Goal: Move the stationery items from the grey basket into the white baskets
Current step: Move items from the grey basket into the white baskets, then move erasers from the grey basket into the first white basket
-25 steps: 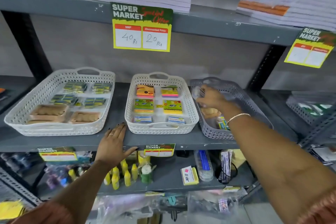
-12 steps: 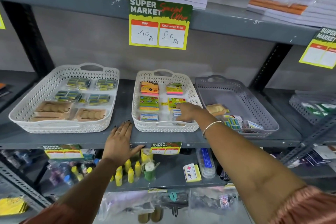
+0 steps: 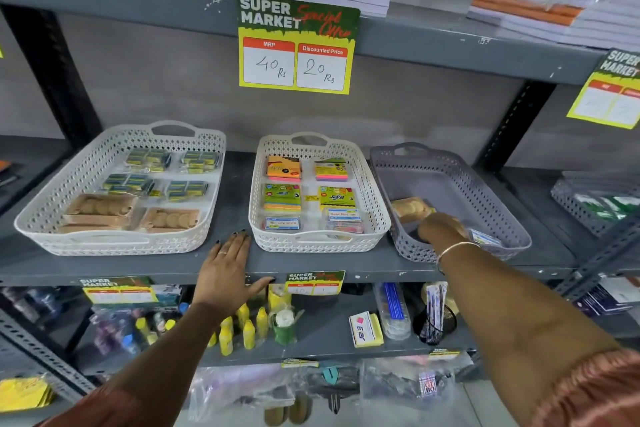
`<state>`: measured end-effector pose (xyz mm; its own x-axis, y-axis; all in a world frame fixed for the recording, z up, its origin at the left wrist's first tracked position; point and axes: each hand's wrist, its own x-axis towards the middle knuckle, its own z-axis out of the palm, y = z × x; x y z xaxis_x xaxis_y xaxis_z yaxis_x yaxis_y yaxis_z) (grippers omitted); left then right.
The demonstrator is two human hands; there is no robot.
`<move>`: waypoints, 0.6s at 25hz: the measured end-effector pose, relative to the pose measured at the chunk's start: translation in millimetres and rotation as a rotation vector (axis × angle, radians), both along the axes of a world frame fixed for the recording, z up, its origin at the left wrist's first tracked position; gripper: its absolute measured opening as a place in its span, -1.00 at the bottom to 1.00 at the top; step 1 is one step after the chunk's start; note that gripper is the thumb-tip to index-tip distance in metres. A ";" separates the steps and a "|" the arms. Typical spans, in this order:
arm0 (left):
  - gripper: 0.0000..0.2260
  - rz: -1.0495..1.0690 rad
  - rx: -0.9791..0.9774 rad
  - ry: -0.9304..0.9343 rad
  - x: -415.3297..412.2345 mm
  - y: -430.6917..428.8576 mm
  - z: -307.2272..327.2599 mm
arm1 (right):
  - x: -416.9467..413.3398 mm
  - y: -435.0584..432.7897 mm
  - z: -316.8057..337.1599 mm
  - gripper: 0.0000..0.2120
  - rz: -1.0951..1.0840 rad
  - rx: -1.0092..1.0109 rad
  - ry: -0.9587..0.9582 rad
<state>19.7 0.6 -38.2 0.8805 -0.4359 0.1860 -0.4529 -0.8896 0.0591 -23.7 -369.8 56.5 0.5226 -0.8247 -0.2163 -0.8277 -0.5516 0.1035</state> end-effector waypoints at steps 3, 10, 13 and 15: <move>-0.08 -0.004 -0.005 -0.007 0.7 0.0 1.1 | 0.2 -9.6 -7.5 -0.47 -0.048 0.017 -0.027; -0.12 -0.030 -0.005 -0.020 -4.2 -1.6 6.5 | 14.1 6.3 16.0 -0.34 -0.074 0.005 -0.257; -0.14 -0.075 -0.016 -0.039 -9.7 2.7 16.4 | 48.5 27.6 55.4 -0.32 0.068 -0.099 -0.350; -0.20 -0.101 -0.016 -0.116 -11.6 12.7 31.2 | 81.2 57.3 81.6 -0.35 0.183 -0.083 -0.471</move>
<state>8.1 13.2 -7.0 0.8043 -0.5177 0.2916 -0.5450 -0.8383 0.0151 57.5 -312.5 138.1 0.6848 -0.7152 0.1394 -0.6860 -0.6973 -0.2079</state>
